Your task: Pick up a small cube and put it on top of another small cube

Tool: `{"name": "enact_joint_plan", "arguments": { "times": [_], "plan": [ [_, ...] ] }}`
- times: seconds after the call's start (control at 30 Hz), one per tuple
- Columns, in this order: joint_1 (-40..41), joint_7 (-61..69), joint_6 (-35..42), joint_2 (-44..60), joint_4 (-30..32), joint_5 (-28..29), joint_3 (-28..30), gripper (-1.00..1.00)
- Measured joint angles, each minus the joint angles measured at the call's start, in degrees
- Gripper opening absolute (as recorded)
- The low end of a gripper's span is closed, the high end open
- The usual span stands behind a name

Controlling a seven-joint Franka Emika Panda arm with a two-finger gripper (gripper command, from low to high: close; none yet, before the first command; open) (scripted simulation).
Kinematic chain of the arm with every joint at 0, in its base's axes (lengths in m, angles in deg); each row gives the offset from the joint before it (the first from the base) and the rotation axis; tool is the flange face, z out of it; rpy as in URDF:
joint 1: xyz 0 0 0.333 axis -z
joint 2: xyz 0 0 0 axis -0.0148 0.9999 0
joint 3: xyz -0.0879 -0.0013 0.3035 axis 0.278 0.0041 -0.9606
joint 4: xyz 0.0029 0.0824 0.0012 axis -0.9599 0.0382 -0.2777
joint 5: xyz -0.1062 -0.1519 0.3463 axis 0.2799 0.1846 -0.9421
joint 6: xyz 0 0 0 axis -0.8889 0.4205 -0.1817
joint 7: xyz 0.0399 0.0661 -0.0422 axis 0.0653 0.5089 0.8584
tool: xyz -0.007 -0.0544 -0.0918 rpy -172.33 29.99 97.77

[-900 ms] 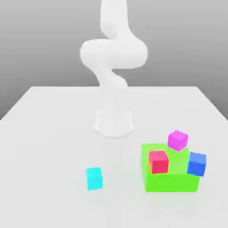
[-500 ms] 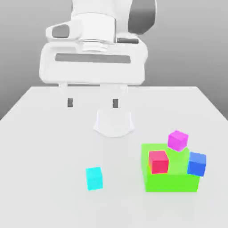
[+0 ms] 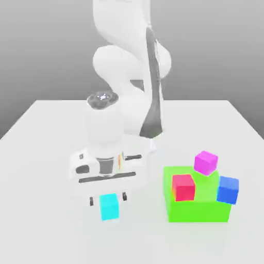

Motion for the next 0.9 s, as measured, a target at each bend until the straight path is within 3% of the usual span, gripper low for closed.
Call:
{"name": "enact_joint_plan", "arguments": {
  "times": [0.23, 0.5, 0.83, 0.9],
  "plan": [
    [0.1, -0.2, 0.1, 0.0, 0.0, 0.3, -0.1, -1.0],
    [-2.4, -6.1, 12.6, -15.2, 2.6, 7.5, 4.0, -1.0],
    [-16.6, -19.4, 37.0, -33.6, -3.6, 2.9, -9.7, -1.0],
    [-17.7, -20.8, 36.5, -32.9, -3.7, 2.6, -11.3, -1.0]
  ]
}}
